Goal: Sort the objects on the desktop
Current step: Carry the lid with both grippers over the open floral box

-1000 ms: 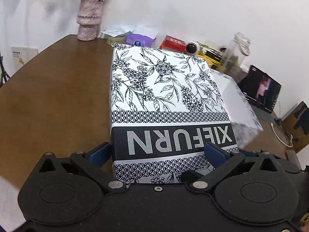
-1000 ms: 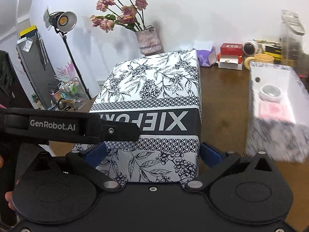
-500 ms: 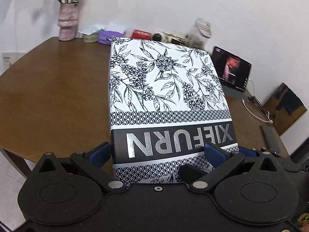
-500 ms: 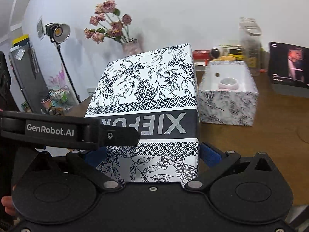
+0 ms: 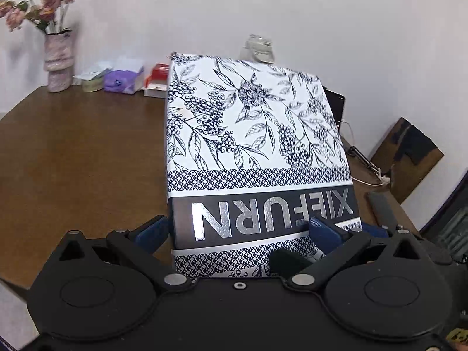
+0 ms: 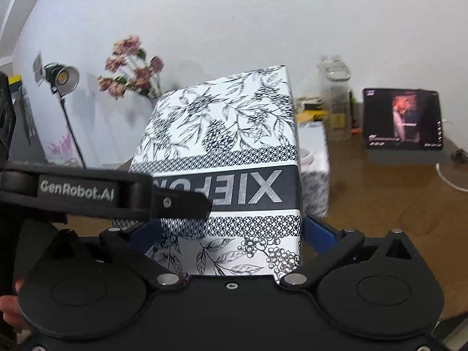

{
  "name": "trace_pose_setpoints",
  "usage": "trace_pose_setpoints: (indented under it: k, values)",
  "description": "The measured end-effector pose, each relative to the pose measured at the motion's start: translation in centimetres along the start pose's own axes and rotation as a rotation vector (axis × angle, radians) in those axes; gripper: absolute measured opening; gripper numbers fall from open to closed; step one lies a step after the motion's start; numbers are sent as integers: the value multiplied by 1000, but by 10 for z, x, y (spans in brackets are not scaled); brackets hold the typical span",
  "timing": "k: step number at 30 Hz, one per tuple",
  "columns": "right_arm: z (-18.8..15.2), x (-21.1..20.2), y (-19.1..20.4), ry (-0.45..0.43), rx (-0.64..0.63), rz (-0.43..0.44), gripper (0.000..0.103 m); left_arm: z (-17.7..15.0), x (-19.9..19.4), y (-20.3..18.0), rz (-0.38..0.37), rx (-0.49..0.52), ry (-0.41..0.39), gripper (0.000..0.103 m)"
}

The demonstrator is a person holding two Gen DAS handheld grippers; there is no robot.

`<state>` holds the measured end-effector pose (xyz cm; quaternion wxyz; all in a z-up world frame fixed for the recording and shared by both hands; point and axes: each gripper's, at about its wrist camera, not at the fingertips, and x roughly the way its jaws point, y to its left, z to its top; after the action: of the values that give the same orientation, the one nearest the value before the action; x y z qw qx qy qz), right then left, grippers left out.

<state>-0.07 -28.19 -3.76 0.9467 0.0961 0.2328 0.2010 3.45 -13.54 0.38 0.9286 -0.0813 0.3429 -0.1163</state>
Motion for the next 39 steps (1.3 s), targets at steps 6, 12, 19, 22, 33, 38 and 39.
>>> trace_pose_setpoints:
  k: [6,12,19,22,33,38,39]
  values:
    - [13,16,-11,-8,10,-32,103,18,22,-3,-25,11,9,103]
    - [30,43,-12,-6,18,-62,103,38,43,0,-42,12,9,103]
    - [59,80,-11,4,27,-88,103,73,74,15,-64,-22,19,103]
    - [72,98,-11,12,27,-100,103,93,91,22,-74,-21,26,103]
    - [117,196,-12,103,49,-126,103,155,171,44,-80,-17,99,103]
    - [125,242,-15,161,78,-116,103,172,213,59,-76,-32,151,103]
    - [127,251,-16,175,81,-116,103,175,221,62,-74,-38,164,102]
